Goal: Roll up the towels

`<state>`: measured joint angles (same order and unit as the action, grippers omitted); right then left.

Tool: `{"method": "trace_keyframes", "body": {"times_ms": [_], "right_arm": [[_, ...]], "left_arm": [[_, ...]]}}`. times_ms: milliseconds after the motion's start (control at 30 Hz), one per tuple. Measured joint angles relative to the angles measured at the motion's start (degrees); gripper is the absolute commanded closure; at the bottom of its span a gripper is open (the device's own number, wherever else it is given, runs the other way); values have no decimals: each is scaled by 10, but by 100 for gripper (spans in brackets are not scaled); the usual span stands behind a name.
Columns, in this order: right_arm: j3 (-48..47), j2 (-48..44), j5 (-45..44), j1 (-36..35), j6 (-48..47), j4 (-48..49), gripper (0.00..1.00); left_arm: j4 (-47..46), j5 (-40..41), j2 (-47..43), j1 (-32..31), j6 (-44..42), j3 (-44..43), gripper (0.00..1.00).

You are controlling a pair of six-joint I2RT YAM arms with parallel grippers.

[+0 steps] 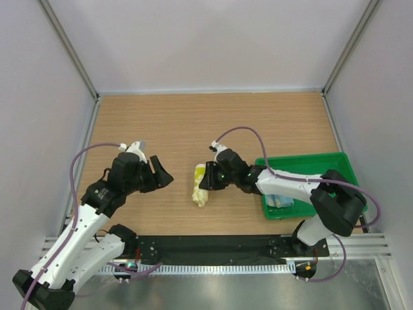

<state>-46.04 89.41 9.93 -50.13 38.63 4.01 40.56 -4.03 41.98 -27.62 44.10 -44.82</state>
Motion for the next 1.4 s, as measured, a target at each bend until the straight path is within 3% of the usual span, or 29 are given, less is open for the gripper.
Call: {"method": "trace_keyframes", "body": {"times_ms": [267,567,767,1167,1400], "right_arm": [[-51,-137,-74,33,-45,-170,99],[-112,-308,-182,215,-75,-404,99],[-116,-367,-226,335,-70,-501,99],[-76,-407,-247,497,-50,-513,99],[7,-441,-204,585,-51,-421,99]], "left_arm": [[21,25,-1,0,-59,0,35],[20,25,14,0,-78,0,35],[18,22,19,0,-86,0,36],[17,9,20,0,-88,0,36],[16,8,20,0,-88,0,36]]}}
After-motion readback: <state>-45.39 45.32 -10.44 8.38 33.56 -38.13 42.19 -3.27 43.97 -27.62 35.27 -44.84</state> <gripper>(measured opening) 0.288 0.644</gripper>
